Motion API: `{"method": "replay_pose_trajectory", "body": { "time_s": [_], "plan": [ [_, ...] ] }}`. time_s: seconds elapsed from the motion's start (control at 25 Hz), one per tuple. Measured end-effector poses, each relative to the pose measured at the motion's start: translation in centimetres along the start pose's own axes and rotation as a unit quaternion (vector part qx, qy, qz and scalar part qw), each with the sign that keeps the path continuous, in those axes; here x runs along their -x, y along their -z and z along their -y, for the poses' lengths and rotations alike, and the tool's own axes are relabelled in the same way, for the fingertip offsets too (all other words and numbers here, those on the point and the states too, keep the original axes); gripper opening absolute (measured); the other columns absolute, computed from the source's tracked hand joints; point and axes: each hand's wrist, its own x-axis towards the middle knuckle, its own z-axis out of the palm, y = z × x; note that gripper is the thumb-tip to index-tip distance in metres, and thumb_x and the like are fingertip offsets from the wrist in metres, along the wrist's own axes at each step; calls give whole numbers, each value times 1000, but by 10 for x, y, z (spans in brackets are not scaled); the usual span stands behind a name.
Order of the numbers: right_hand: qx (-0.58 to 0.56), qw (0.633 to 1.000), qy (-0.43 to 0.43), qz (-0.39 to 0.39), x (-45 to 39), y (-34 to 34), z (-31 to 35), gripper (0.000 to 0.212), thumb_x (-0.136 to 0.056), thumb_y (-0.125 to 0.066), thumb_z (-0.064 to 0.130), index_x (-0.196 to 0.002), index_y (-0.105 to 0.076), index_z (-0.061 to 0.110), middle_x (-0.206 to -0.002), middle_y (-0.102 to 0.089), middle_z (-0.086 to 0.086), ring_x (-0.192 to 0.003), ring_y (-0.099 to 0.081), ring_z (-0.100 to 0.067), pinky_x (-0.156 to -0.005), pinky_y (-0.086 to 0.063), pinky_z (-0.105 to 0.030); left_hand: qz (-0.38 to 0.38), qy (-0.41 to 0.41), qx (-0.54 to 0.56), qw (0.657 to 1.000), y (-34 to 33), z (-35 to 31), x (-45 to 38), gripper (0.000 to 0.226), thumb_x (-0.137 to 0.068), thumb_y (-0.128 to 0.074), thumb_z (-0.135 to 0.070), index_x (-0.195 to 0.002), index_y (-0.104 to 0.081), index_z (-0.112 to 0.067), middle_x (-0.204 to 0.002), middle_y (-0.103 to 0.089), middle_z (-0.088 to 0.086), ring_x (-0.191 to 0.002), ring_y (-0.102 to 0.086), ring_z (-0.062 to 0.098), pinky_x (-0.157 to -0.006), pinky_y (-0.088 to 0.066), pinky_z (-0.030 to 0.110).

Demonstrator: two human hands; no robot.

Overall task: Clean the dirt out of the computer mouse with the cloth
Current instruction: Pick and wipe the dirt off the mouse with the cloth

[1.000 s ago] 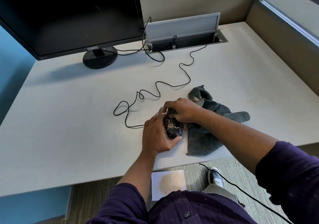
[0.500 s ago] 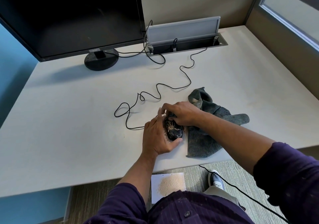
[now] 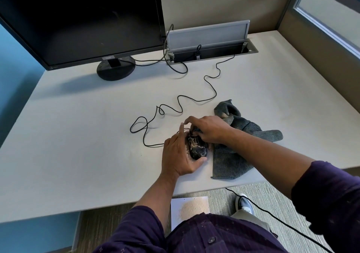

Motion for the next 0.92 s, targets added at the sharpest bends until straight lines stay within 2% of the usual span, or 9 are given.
{"method": "replay_pose_trajectory", "body": {
  "time_s": [0.12,0.28,0.4,0.6,0.76,0.84,0.92],
  "plan": [
    [-20,1000,16,13,-3,2,-1,50,-90,-63,31,-132,-37,36,-106,-73,11,-90,-67,-22,-67,-48,-33,-2,3,1,1000,-1,1,0,138,-66,-69,-83,-166,-12,-7,-145,-59,-9,-135,-53,13,-108,-43,37],
    [-34,998,-59,-17,-2,-1,-7,52,-88,-62,24,-134,-41,37,-104,-73,10,-96,-67,-21,-72,-52,-35,-8,-2,0,1000,-2,2,0,136,-66,-70,-83,-165,-16,-6,-144,-59,-9,-134,-52,14,-106,-43,38],
    [-81,996,-40,-11,0,1,-13,50,-84,-68,23,-126,-50,40,-99,-74,18,-94,-66,-13,-71,-45,-27,-10,-3,3,1000,-2,2,-1,135,-66,-71,-81,-165,-16,-7,-143,-59,-10,-134,-53,14,-106,-42,36],
    [-56,997,-34,-45,-2,-5,-11,51,-82,-66,21,-126,-48,39,-91,-74,9,-86,-67,-19,-65,-46,-28,-11,-5,1,1000,-2,2,-1,132,-66,-72,-80,-164,-20,-9,-143,-59,-9,-133,-53,13,-104,-41,34],
    [-36,999,-34,2,-7,9,-18,42,-77,-66,25,-115,-55,42,-72,-62,19,-83,-63,-14,-58,-37,-23,-9,-5,2,1000,-3,2,-1,133,-66,-71,-80,-165,-19,-7,-142,-59,-8,-132,-54,15,-104,-44,37],
    [-67,996,-62,4,-13,10,-22,40,-81,-67,28,-118,-56,39,-80,-66,17,-86,-63,-12,-58,-37,-22,-6,-1,2,1000,-2,1,-1,134,-66,-71,-80,-165,-18,-7,-141,-60,-9,-131,-55,15,-103,-45,38],
    [-132,988,-79,6,-14,6,-20,42,-82,-72,35,-121,-57,34,-93,-71,14,-89,-61,-6,-62,-35,-10,-8,-1,0,1000,-1,1,0,135,-66,-72,-80,-165,-17,-7,-142,-59,-10,-132,-54,15,-104,-44,37]
  ]
}}
